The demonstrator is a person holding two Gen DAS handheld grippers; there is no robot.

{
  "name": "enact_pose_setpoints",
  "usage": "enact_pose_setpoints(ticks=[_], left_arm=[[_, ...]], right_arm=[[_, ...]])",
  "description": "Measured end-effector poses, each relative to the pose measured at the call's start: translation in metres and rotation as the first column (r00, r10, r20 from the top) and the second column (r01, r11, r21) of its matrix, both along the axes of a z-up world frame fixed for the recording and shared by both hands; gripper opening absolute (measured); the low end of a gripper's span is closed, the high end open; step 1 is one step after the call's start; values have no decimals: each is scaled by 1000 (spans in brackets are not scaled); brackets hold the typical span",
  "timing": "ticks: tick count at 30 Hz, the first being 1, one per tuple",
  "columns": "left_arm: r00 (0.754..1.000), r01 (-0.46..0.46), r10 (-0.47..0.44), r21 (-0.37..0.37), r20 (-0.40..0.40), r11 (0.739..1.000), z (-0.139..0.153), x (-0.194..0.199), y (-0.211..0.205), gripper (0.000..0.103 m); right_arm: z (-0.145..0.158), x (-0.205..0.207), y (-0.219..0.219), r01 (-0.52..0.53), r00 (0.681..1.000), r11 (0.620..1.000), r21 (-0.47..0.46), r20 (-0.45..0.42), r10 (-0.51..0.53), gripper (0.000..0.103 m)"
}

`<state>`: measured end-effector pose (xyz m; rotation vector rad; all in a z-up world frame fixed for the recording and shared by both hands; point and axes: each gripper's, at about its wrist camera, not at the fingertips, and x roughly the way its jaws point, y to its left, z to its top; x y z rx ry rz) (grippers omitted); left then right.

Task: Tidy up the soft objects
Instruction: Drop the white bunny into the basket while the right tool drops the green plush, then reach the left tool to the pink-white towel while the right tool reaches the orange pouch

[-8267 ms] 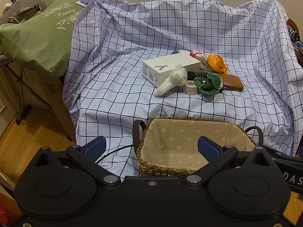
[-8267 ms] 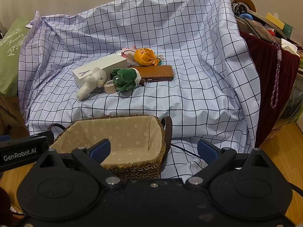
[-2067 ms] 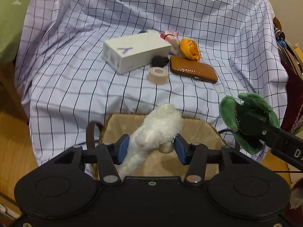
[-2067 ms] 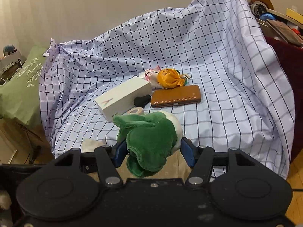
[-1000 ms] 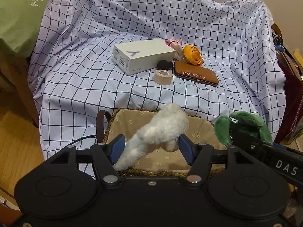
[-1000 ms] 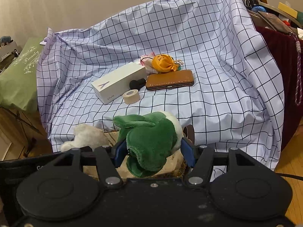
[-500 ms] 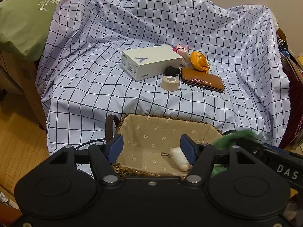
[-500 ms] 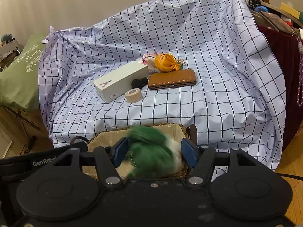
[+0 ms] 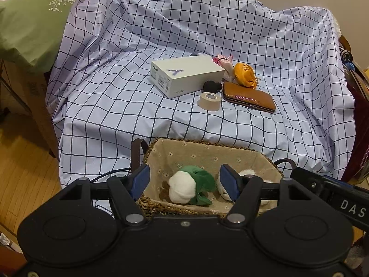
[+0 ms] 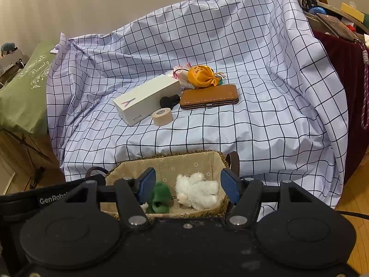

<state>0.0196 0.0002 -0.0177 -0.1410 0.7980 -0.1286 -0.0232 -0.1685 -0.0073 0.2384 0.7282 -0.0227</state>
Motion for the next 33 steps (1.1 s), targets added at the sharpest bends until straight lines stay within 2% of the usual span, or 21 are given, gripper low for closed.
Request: enact_pose_setpoints(ticks=[18,20,21,30,33], left_arm=[[1000,7,-7,8,-7,1000,-3,0,4,64],[1000,10,-10,12,-8,1000,-4,0,3,75],[1000,9,-9,15,-5,1000,-4,-1,2,76],[1000,16,-15,44,-21,999,-5,2,-3,77],[1000,13,-12,55,-29,998,-7,3,-2,85]], right_arm=[[-5,-1,1,-7,1000,1000,1,-18,7,63],[-6,0,1,-6,1000,1000,1,-24,6,63],[-7,0,1,-5,1000,1000,1,-26,5,63],[-11,2,0,-5,999,1000,0,-51,5,70],[-14,3,-1,-7,998,1000,-8,-59,7,74]])
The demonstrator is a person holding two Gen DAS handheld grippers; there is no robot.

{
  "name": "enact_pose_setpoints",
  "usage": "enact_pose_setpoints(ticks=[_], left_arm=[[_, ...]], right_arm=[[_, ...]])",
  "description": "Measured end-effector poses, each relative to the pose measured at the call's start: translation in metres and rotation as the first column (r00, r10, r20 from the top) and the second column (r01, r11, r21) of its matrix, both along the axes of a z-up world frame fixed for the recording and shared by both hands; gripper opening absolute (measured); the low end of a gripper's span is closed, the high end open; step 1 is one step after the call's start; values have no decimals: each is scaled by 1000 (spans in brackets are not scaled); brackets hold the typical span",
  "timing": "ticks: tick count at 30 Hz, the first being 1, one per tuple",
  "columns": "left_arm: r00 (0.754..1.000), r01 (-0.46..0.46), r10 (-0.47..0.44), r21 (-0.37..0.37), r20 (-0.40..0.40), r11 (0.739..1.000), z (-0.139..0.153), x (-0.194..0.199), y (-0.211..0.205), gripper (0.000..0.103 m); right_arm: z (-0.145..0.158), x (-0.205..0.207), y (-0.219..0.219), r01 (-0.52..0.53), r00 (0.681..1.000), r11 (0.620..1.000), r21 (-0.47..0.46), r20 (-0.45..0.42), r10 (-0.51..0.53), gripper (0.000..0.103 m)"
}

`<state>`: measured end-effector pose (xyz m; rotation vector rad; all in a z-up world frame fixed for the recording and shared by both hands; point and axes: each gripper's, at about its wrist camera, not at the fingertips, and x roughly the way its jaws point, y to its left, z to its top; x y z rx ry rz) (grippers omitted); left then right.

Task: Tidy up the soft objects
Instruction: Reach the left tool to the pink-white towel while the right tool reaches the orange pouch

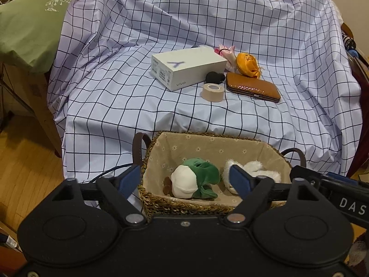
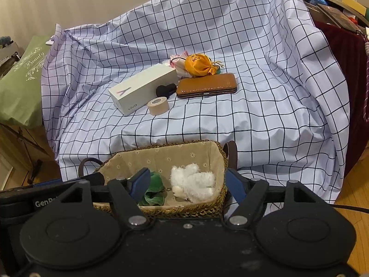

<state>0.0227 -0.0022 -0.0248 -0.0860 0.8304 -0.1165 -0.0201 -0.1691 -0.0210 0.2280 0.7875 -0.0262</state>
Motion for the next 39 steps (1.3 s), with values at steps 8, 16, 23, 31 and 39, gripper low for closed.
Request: enact_pose_setpoints(ticks=[8,16,23,31,39], left_arm=[[997,11,-9,28,-71,1000,-11,11,2,89],[989,56,-50,39,-138,998,-16,22,0,89],[983,93,-86,39,-162,995,-11,46,1,89],[984,125,-116,53,-138,991,0,90,-1,89],[985,144,-137,63,-108,988,7,140,-6,89]], right_arm=[[-14,15,-3,-1,997,1000,-18,-73,0,80],[-21,34,-4,-17,990,999,-33,-138,13,85],[-22,62,-8,-31,982,998,-48,-187,21,85],[-12,114,-14,-19,985,998,-68,-174,7,85],[2,175,-27,4,991,997,-82,-132,-15,85]])
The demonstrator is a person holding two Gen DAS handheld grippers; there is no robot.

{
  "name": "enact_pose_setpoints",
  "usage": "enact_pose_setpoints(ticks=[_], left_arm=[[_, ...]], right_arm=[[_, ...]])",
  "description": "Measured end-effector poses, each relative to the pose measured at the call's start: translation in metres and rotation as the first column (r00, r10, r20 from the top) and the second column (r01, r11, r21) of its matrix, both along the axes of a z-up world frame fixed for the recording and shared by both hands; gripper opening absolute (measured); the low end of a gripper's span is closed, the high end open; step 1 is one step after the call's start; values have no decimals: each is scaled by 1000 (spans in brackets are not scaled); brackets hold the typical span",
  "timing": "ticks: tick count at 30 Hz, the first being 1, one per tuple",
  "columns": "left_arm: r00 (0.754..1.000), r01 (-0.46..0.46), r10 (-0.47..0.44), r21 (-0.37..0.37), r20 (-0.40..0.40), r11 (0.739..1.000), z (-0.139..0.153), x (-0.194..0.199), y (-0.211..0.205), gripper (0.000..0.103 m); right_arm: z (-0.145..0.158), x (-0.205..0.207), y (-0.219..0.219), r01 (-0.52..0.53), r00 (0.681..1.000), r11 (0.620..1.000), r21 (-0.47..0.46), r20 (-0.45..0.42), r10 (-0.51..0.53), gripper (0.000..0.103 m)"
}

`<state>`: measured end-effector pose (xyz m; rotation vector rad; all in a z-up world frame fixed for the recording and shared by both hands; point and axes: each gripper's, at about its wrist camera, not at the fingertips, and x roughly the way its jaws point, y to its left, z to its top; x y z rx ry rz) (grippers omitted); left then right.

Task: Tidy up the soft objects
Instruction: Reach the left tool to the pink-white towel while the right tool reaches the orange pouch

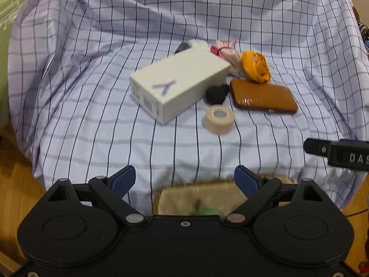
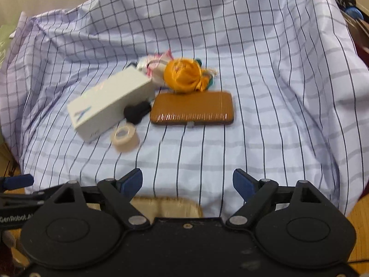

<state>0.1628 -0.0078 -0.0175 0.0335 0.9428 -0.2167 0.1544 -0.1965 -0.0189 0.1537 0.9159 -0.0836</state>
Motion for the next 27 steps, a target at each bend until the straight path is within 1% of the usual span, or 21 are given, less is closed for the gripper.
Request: enact_pose_setpoints(ticks=[6,11,16,23,27], left_arm=[[999,16,-16,14,38,1000,8,35,-3,89],[998,22,-22,7,61,1000,16,67,-4,90],[997,11,-12,13,79,1000,19,105,-6,90],[995,-8,4,36,105,999,21,162,-11,90],[996,-17,14,29,83,999,15,198,-14,90]], right_arm=[[10,52,-10,24,998,1000,-10,53,-23,85],[8,98,-19,45,996,999,-28,82,-42,85],[-6,144,-26,43,997,999,-31,61,-41,85],[-34,188,-23,1,999,999,-35,46,1,85],[-51,208,-24,-2,1000,1000,-25,21,3,88]])
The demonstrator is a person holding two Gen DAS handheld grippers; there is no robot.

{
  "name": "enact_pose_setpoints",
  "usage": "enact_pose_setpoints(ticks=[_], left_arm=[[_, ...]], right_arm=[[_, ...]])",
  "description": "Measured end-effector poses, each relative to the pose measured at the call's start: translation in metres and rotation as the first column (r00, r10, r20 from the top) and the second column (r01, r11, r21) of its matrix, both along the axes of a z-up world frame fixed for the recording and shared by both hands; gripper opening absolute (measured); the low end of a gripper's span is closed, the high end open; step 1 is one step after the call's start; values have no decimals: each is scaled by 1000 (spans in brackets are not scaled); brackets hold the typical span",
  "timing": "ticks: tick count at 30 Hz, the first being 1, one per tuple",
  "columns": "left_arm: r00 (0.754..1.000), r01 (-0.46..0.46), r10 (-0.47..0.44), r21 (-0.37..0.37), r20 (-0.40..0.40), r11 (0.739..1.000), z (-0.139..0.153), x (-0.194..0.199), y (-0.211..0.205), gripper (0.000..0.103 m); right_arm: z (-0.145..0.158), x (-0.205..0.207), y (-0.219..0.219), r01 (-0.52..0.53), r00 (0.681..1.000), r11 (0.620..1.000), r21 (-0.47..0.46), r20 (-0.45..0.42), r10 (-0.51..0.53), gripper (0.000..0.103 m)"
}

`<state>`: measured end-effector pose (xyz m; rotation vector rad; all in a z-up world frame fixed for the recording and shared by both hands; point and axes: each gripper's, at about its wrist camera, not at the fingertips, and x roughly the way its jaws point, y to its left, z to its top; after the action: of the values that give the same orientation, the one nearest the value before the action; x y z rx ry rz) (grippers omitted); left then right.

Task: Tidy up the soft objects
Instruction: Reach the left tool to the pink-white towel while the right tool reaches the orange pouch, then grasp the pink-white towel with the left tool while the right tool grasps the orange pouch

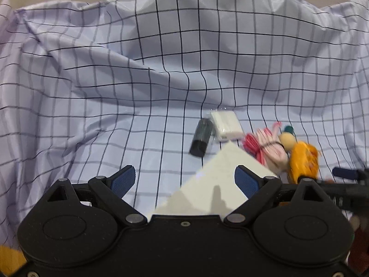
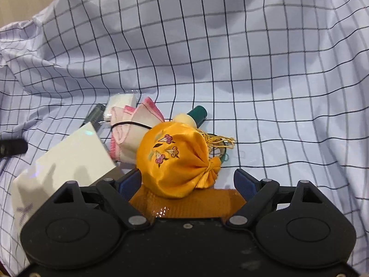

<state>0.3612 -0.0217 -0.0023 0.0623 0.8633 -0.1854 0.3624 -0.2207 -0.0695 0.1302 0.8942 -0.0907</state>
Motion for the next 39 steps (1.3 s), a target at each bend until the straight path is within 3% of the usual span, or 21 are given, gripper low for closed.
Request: enact_pose_setpoints(ticks=[6,12,16,22,28,33,39], left_arm=[[999,2,-1,10,-54,1000,-18,52,-12,90],[994,48,-39,87,-100,995,-39,83,-30,90],[992,61,-46,126,-120,990,-50,94,-35,90],[989,53,-36,122,-142,991,-58,107,-42,89],[996,47,-40,88,-79,995,-41,100,-47,89],[991,124,-121,63,-57,990,-22,88,-70,90],[969,221,-217,17,-119,975,-26,81,-110,92]], right_arm=[[-10,15,4,-34,999,999,-1,6,34,88],[-11,22,6,-90,995,996,-20,39,91,72],[-11,24,6,-98,994,995,-18,47,98,72],[-8,19,3,-88,994,996,-10,70,89,70],[8,11,-8,-45,992,999,13,122,43,70],[19,5,-21,23,988,1000,3,150,-23,70],[24,-8,-37,71,984,997,-4,167,-69,70]])
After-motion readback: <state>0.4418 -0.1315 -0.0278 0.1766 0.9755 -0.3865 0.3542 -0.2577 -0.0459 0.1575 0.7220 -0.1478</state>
